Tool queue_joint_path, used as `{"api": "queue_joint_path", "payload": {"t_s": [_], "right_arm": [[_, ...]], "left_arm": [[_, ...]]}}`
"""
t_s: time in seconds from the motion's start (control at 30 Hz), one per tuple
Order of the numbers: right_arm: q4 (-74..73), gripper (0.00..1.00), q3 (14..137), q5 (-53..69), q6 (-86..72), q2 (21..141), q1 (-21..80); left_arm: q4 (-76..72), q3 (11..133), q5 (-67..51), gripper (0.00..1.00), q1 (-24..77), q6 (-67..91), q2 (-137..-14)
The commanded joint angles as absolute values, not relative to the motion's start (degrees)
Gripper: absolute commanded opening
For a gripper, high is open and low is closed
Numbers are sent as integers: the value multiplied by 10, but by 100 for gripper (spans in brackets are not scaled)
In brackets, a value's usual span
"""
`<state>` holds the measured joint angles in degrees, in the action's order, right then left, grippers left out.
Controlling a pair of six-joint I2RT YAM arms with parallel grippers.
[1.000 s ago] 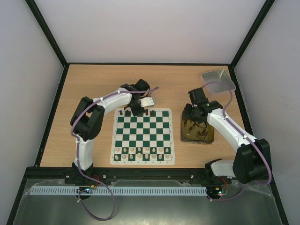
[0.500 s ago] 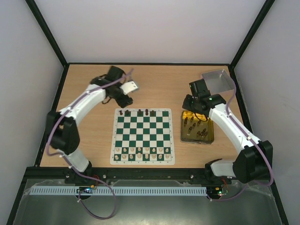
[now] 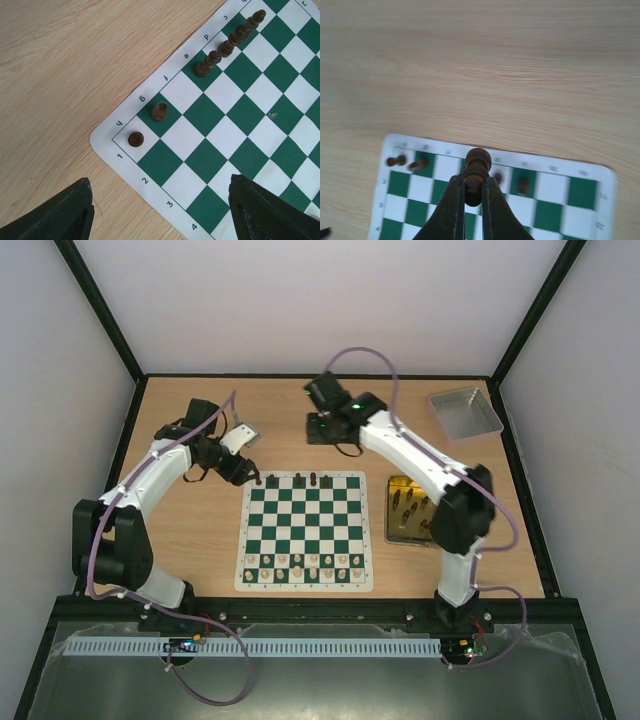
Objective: Set up the chess pieces on the board
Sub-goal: Place the chess piece on the chessboard.
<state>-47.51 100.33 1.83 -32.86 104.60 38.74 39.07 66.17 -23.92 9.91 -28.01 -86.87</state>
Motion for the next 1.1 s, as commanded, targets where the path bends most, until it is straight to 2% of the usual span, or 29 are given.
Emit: {"api": "queue_joint_path", "payload": {"t_s": [0.0,0.23,0.7,1.07], "right_arm": [[-545,2,1113,37,-281,1131,420],[-557,2,1169,12,-257,1212,438],[-567,2,1195,-7,-258,1273,485],[-572,2,1204,-8,-264,1311,494]], "left_arm": [[361,653,-260,74,92,-268,-848],[341,649,-262,75,69,-256,-824],[307,652,-270,75,-23,-200,-851],[294,641,-244,76,-32,-188,-850]]}}
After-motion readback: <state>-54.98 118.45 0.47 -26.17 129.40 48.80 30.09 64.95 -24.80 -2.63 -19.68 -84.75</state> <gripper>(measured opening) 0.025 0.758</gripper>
